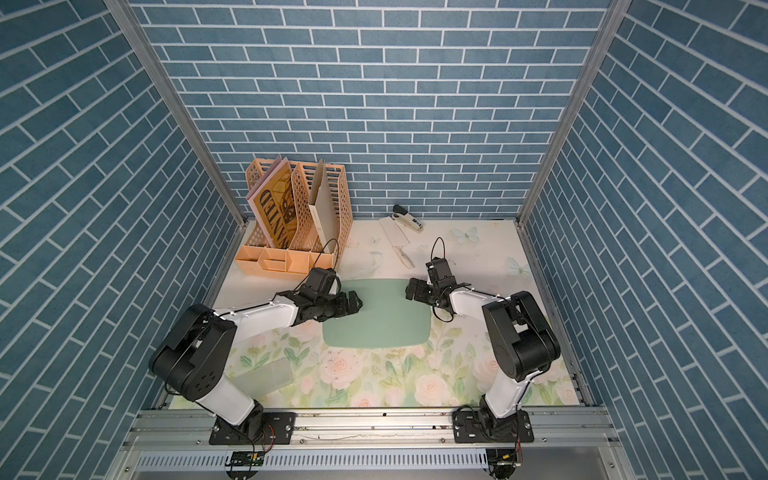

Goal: Align the knife with the edge of the cutting board
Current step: Adjust the distractor at the corner of the board.

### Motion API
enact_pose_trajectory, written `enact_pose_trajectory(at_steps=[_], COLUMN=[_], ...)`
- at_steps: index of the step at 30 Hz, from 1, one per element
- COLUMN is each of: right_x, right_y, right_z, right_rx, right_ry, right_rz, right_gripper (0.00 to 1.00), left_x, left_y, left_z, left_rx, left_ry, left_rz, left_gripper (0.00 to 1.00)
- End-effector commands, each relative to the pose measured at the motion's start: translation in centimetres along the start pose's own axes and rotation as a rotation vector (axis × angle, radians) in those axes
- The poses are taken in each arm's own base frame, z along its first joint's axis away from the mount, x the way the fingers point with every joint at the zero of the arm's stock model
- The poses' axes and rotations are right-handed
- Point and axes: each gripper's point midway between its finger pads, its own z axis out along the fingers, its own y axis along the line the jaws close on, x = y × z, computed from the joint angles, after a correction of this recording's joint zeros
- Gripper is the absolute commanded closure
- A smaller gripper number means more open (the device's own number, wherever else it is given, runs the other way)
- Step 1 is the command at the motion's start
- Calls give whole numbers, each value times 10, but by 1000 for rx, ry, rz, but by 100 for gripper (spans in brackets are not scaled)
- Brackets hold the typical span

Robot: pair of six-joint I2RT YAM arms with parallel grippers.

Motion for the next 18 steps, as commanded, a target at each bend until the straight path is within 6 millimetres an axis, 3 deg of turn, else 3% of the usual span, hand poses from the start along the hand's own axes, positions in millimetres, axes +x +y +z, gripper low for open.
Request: enact_pose_trajectory(at_steps=[1,8,18], right_x=[33,51,56], right_y=[-9,-13,-14], right_z=[0,0,0], right_rx=[-9,-24,-22], right_ry=[98,126,135], right_rz=[71,106,107], right_gripper=[3,4,4], left_x=[-3,-6,-3], left_y=[7,21,36], left_z=[6,14,12], left_rx=[-23,-49,-61], left_ry=[15,24,25], left_rz=[5,-10,-28], left_gripper=[0,0,0])
